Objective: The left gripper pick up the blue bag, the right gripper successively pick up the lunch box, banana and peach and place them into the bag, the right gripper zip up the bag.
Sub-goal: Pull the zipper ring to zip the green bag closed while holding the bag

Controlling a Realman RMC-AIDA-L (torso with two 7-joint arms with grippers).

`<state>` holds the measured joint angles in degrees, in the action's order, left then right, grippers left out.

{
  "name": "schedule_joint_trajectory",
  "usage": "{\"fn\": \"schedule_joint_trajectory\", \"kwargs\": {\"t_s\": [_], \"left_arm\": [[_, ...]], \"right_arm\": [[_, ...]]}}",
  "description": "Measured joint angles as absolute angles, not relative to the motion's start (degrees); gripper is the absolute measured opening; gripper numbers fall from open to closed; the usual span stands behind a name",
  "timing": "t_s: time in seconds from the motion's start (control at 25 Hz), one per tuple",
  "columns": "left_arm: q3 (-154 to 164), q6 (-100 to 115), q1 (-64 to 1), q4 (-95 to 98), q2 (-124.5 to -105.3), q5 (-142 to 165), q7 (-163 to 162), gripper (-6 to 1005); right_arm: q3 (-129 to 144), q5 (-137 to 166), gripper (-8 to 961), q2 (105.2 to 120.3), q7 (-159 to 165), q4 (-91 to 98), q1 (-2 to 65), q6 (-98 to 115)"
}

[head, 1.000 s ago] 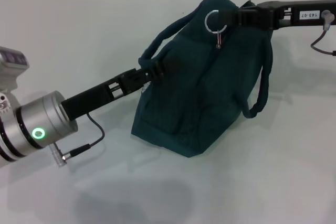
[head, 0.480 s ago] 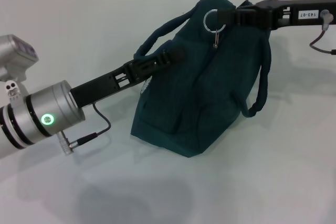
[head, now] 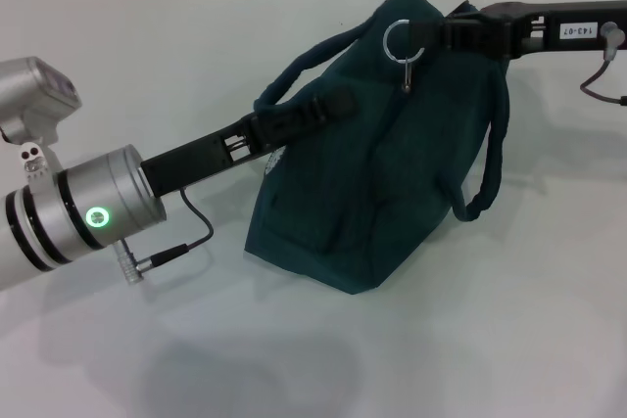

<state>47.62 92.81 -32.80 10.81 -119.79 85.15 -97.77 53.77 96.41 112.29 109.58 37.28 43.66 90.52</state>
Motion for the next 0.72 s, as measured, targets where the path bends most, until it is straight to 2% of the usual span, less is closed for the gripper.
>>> {"fn": "schedule_joint_trajectory", "kwargs": {"t_s": [0.04, 0.24, 0.72], "left_arm": [[47.8, 92.9, -32.9, 10.8, -119.79, 85.2, -97.6, 532], [48.1, 93.0, -33.0, 10.8, -119.79, 85.2, -97.3, 347], [48.1, 92.8, -33.0, 10.8, -119.79, 85.1, -96.3, 239]], "right_arm": [[53.8, 96.4, 2, 112.28, 109.6, 37.2, 43.7, 90.5], [53.7, 96.4, 2, 112.24, 109.4, 37.2, 43.6, 90.1], [53.4, 94.4, 2, 112.25, 109.8, 37.4, 41.1, 90.3]]}}
